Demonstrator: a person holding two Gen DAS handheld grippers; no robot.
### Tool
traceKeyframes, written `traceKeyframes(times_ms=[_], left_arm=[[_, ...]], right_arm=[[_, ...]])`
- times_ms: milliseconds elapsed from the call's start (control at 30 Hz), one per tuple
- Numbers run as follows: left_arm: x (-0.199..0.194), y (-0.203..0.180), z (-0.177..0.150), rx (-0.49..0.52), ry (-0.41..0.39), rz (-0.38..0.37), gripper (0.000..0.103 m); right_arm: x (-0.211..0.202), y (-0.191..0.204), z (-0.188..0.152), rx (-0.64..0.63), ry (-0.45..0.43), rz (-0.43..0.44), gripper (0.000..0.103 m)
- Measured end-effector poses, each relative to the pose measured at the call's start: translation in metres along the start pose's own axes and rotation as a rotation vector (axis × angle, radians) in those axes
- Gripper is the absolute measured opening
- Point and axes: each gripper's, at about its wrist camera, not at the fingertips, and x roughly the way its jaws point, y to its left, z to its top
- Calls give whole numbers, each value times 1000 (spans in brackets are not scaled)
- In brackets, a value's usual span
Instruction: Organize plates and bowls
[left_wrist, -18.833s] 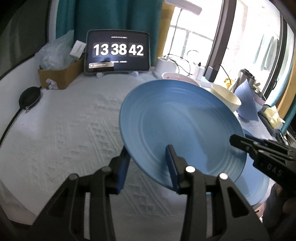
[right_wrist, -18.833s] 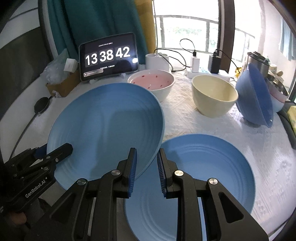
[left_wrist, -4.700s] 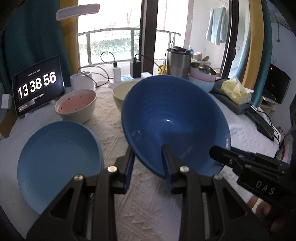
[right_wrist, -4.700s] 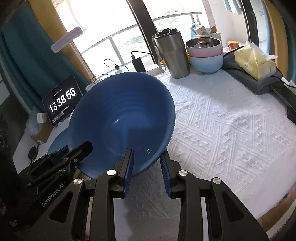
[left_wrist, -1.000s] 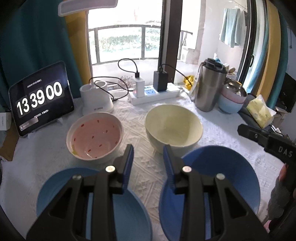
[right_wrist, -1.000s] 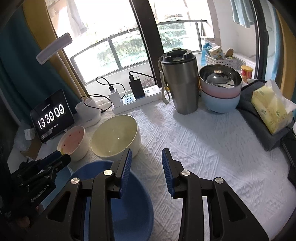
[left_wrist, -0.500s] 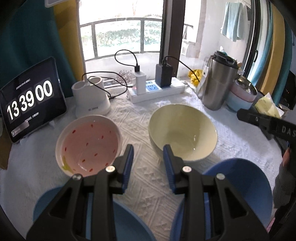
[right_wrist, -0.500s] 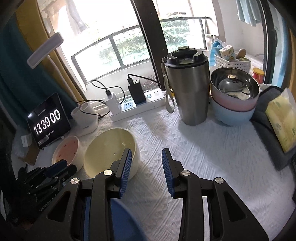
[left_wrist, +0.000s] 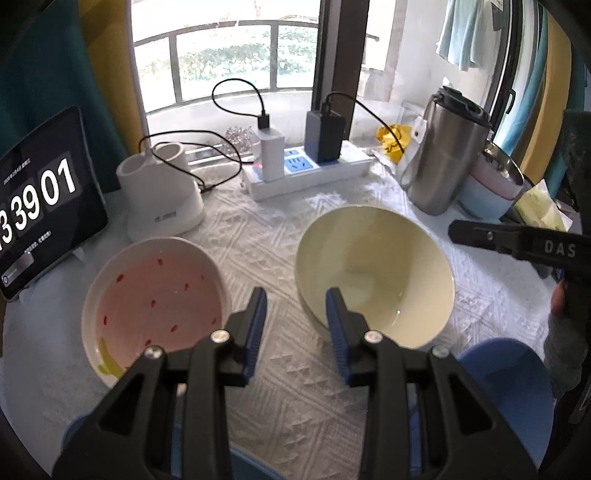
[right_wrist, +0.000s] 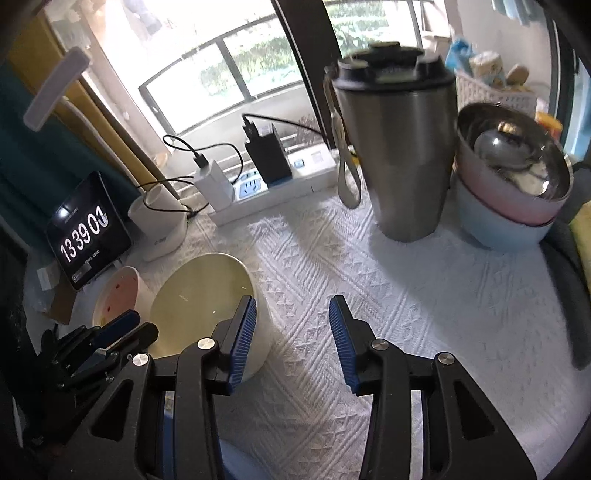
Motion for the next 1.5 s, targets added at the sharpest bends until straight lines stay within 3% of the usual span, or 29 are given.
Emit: traceKeyframes(times_ms=[100,533,633,800,1000,1200,1500], left_arm=[[0,1,2,-5,-5,-5,35],[12,-2,2,26,23,-45,35],[14,-4,1,34,31,-73,35],[14,-9,0,62,34,-92,35],[16,-3,2,41,45,-122,34],[16,-4,1,54,30,-128,33],[6,-11,3,95,2,-126,31]], right_arm=[[12,-4,3,4,58,21,44],[21,-1,9,-5,83,102,44],[27,2,9,-14,107,78,44],[27,4,10,-32,76,56,44],[42,17,6,-102,138,24,44],[53,15,3,-75,166,140,22],[52,23,0,-117,129,51,13]])
